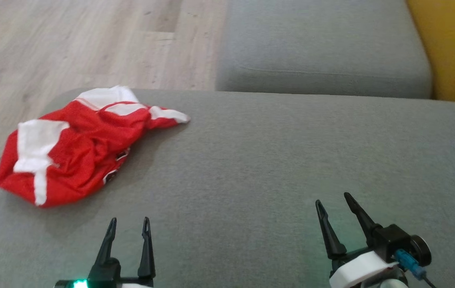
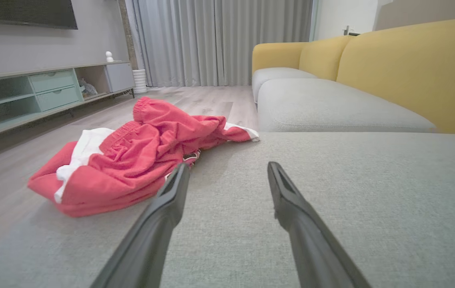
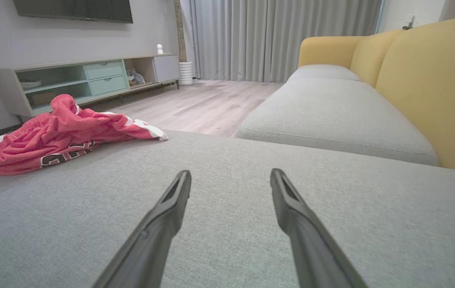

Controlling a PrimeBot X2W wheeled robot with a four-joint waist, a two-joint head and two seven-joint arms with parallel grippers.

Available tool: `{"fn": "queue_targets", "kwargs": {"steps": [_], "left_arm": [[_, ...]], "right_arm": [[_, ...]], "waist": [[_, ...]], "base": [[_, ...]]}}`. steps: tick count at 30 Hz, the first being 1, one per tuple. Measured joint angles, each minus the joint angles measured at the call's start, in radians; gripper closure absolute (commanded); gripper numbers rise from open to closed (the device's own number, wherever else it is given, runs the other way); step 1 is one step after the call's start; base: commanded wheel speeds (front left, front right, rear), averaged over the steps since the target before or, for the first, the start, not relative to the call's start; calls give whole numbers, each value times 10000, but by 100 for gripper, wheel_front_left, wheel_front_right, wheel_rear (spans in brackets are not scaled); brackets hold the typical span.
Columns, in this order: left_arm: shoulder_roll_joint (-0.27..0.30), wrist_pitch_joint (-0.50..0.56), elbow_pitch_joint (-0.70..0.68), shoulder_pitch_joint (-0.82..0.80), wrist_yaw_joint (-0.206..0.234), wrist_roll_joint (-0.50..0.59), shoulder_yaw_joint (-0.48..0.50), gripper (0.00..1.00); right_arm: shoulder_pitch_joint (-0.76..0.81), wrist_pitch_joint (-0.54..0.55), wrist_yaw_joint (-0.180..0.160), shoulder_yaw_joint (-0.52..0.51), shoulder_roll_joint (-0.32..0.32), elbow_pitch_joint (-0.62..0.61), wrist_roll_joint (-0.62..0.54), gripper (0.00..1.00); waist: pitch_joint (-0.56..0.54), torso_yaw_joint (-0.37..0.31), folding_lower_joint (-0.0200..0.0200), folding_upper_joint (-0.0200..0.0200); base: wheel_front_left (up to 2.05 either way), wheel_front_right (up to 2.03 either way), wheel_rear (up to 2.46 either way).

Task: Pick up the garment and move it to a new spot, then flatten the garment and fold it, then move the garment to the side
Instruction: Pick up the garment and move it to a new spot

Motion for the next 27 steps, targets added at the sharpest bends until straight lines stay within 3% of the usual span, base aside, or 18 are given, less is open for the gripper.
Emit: {"fn": "queue_targets", "kwargs": {"steps": [19,27], "left_arm": [[23,0,-111,-7,-176,272,408,0],[46,0,-681,-9,-163,290,826,0]], "right_arm": [[16,0,0,-4,2,-171,207,0],[15,0,0,-2,4,-169,261,0]], "waist": [[-9,2554,-2,0],[44,3049,-1,0]], "base": [[0,0,0],[0,0,0]]}}
